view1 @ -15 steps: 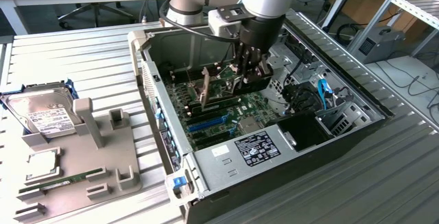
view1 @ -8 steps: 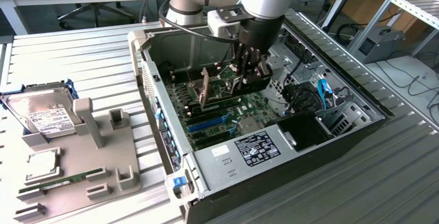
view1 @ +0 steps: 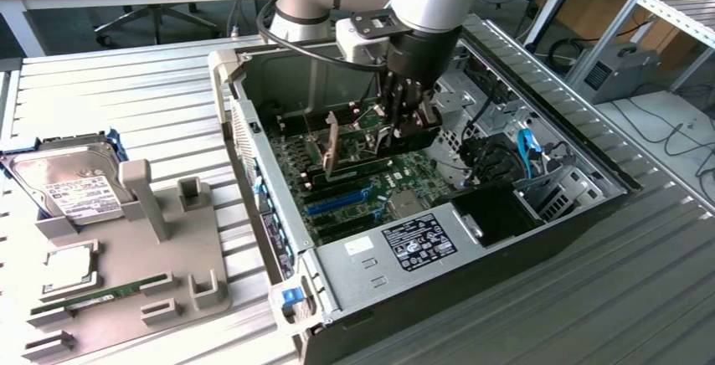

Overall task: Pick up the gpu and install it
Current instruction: 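Insert the gpu into the slot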

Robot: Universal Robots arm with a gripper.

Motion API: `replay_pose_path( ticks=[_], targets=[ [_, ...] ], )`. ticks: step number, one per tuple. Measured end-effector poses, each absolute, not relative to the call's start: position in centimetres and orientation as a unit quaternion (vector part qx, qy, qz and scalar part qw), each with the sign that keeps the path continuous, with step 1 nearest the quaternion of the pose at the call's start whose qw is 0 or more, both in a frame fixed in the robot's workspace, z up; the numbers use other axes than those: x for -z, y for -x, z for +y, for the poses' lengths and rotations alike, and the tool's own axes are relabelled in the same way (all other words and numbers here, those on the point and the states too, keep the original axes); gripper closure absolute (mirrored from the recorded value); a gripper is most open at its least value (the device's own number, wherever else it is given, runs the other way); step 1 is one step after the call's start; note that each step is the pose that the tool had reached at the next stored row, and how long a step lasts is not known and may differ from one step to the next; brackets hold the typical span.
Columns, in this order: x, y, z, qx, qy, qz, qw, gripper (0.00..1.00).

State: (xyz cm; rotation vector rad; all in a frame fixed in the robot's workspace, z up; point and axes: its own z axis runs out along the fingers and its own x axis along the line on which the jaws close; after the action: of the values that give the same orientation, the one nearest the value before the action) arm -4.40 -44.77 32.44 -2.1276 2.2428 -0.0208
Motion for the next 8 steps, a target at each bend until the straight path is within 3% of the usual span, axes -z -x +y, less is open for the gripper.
replay_pose_path(
  ticks=[8],
  targets=[
    [-32.37, 4.48, -44.77, 0.007, 0.688, 0.725, 0.025, 0.74]
  ],
)
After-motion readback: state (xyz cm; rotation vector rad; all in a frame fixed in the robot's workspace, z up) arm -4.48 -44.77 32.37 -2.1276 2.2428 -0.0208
